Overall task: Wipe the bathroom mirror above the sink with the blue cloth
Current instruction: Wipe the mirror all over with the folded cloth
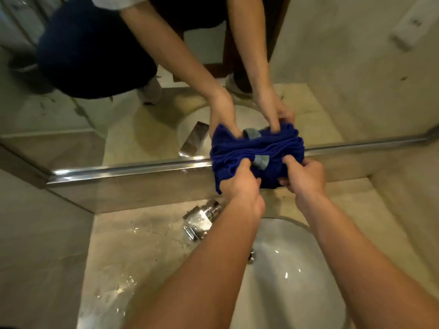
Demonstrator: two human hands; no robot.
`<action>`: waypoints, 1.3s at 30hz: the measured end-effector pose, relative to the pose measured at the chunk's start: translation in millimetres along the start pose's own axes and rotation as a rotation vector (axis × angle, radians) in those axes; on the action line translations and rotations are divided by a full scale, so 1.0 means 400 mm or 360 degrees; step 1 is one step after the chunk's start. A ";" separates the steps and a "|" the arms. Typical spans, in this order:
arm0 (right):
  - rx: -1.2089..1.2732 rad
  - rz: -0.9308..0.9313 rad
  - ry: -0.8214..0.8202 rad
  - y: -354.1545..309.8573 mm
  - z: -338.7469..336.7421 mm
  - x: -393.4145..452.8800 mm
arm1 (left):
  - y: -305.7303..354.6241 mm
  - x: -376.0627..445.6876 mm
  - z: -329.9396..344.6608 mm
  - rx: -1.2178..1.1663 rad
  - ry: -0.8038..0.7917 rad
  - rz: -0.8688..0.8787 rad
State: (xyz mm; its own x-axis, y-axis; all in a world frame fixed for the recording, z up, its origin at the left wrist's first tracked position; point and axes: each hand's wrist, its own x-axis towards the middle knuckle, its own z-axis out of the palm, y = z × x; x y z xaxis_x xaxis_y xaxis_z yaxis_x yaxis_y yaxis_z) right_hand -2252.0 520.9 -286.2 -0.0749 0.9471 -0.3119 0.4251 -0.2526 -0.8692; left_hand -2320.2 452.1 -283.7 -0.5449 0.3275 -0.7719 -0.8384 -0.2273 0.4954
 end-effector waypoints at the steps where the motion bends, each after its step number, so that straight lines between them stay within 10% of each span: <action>1: -0.0077 0.0008 -0.0010 -0.009 -0.046 0.011 | -0.014 -0.013 0.012 0.0037 -0.0064 -0.0068; 22: -0.1419 -0.1792 -0.0918 -0.171 -0.074 -0.385 | 0.246 -0.213 -0.333 -0.0073 -0.0636 -0.0624; 27: -0.1116 -0.1280 -0.1219 -0.162 -0.055 -0.443 | 0.228 -0.196 -0.342 0.0090 -0.0678 -0.0336; 39: 0.0299 0.0222 -0.0755 -0.182 -0.085 -0.395 | 0.221 -0.190 -0.323 -0.0064 -0.0695 -0.0315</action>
State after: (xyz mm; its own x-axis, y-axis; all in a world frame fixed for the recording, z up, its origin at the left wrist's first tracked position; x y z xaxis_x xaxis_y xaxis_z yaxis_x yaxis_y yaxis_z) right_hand -2240.4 396.5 -160.4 -0.4475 0.7196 -0.5310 0.2946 -0.4420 -0.8472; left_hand -2351.2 288.5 -232.7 -0.3366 0.7207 -0.6060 -0.9302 -0.1543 0.3332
